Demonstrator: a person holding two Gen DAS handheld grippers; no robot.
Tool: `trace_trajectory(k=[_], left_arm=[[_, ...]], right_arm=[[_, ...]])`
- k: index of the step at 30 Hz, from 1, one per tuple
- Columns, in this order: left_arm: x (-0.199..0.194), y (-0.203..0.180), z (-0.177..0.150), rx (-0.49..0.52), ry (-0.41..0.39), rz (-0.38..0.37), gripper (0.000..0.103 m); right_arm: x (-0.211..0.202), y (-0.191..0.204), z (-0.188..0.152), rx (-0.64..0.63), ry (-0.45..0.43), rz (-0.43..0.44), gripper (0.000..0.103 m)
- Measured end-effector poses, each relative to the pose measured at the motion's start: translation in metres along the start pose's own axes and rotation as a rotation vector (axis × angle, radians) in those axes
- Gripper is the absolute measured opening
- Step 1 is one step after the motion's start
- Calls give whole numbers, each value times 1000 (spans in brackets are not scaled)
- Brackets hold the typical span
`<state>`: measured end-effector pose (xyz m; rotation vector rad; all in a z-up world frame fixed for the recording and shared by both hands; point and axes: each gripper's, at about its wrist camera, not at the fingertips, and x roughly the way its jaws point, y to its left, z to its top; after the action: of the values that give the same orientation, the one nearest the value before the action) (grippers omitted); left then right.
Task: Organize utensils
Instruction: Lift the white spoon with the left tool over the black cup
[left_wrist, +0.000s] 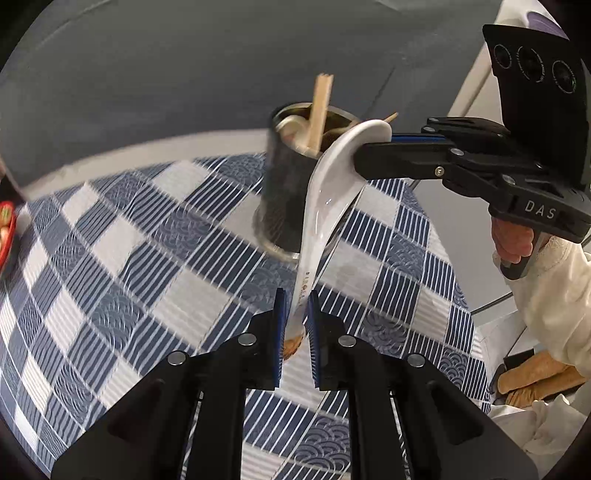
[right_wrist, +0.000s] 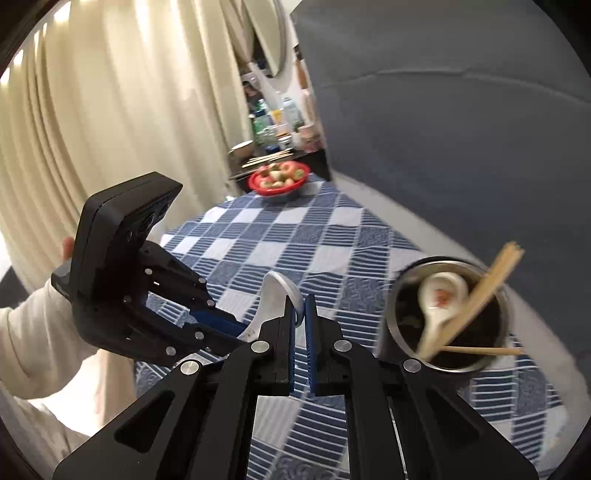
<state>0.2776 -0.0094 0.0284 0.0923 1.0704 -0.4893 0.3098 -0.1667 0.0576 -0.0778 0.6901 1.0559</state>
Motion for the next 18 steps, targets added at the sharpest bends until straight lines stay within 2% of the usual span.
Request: trace_trajectory(k=[7, 18], left_arm=[[0, -27, 39, 76, -31, 3, 13], [0, -59, 93, 141, -72, 18, 13]], right_arm=[[-40, -22, 6, -12, -35, -65, 5], [-90, -47, 20, -52, -98, -129, 6]])
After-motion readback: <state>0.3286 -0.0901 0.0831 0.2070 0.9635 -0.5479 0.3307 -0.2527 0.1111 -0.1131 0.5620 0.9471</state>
